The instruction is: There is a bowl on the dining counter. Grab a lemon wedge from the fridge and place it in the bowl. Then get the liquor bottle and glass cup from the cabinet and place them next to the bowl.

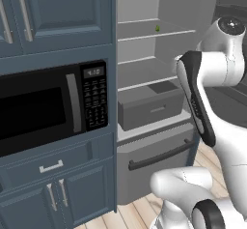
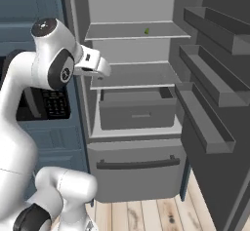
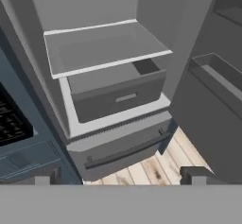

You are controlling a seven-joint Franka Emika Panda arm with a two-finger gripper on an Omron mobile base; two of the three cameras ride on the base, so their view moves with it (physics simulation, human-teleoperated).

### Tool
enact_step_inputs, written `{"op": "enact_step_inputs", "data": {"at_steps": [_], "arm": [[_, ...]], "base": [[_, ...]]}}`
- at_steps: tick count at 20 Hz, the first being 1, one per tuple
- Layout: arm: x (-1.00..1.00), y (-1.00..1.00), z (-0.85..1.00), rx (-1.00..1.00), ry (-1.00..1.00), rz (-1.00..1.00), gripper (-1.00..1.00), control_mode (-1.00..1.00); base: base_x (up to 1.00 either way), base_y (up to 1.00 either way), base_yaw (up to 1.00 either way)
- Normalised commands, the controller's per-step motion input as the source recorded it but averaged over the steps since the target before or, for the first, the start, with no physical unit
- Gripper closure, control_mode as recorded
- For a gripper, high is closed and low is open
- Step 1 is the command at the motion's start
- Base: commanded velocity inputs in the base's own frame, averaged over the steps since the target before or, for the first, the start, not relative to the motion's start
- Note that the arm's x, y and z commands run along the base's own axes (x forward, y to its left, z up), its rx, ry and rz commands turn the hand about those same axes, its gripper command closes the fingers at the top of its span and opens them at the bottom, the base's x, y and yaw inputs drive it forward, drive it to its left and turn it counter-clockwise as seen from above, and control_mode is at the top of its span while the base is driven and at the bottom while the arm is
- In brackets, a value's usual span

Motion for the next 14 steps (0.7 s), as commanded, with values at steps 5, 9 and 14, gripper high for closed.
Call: {"op": "enact_step_inputs", "data": {"at_steps": [5, 9, 14], "arm": [[0.00, 0.00, 0.00, 0.00, 0.00, 0.00, -1.00, 1.00], [0.00, 0.00, 0.00, 0.00, 0.00, 0.00, -1.00, 1.00], [0.00, 0.00, 0.00, 0.00, 0.00, 0.00, -1.00, 1.00]], "base": [[0.03, -0.16, 0.00], [0.23, -0.46, 0.00], [0.25, -0.67, 0.02]]}}
